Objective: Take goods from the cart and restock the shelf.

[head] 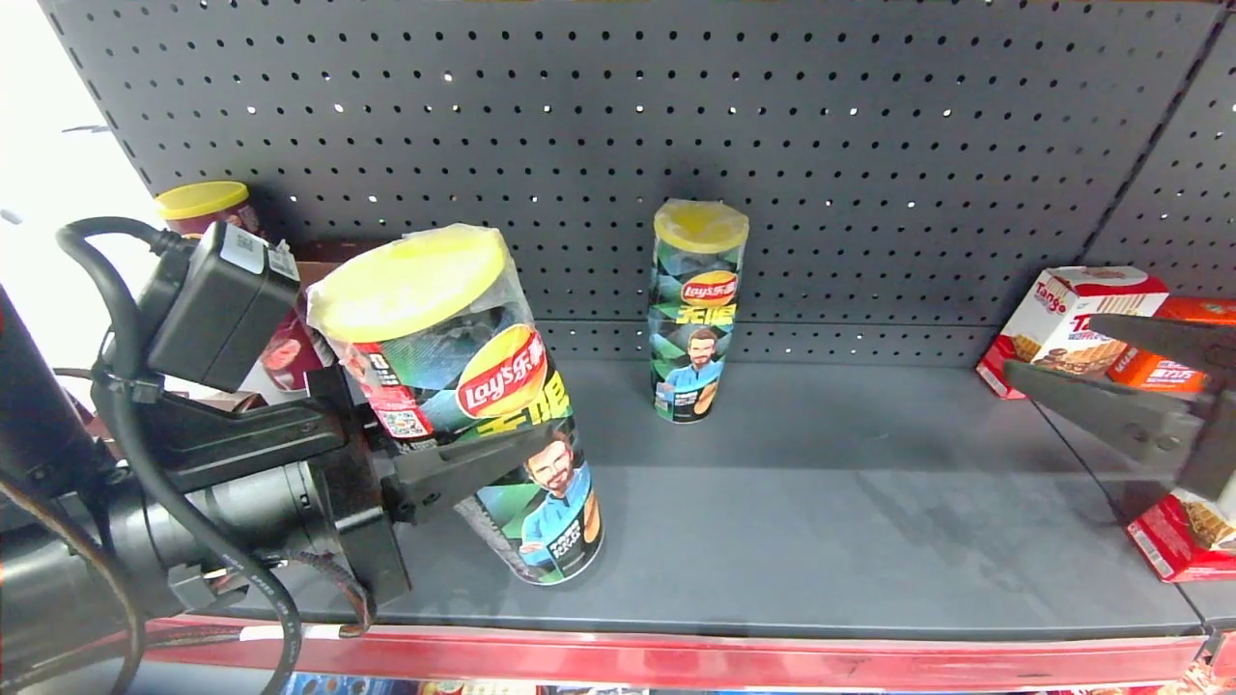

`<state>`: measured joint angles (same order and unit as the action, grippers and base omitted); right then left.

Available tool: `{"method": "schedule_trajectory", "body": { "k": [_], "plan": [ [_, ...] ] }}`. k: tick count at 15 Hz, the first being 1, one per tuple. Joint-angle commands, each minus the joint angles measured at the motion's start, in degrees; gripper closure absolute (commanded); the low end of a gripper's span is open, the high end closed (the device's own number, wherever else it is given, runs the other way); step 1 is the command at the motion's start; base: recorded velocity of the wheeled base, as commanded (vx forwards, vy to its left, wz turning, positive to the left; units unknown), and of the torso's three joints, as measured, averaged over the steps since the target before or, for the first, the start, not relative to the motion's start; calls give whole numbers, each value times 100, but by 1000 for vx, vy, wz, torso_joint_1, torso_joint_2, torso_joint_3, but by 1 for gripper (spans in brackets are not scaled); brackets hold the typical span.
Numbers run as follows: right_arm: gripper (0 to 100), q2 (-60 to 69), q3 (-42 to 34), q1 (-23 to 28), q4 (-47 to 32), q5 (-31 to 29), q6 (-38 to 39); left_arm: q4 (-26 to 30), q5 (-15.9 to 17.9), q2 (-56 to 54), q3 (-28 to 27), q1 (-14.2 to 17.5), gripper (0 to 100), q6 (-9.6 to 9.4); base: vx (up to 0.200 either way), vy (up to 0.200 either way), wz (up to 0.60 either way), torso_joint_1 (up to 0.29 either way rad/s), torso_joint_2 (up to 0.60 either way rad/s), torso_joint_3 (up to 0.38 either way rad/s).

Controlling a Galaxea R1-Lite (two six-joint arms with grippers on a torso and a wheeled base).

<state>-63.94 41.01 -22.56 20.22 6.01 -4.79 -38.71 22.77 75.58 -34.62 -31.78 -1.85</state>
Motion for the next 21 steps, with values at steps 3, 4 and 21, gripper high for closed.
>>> {"method": "schedule_trajectory", "body": {
  "k": [3, 4, 21],
  "plan": [
    [0, -2131, 742, 165, 1273, 1060, -180, 3, -45, -26, 70, 5, 100, 18, 0, 0, 0, 0, 0, 0],
    [0, -2536, 1137, 200, 1581, 1587, -461, 3, -36, -61, 61, 40, 100, 27, 0, 0, 0, 0, 0, 0],
    [0, -4557, 3027, 200, 1801, 4576, -540, -5, -1, -131, 78, 49, 100, 36, 0, 0, 0, 0, 0, 0]
  ]
}}
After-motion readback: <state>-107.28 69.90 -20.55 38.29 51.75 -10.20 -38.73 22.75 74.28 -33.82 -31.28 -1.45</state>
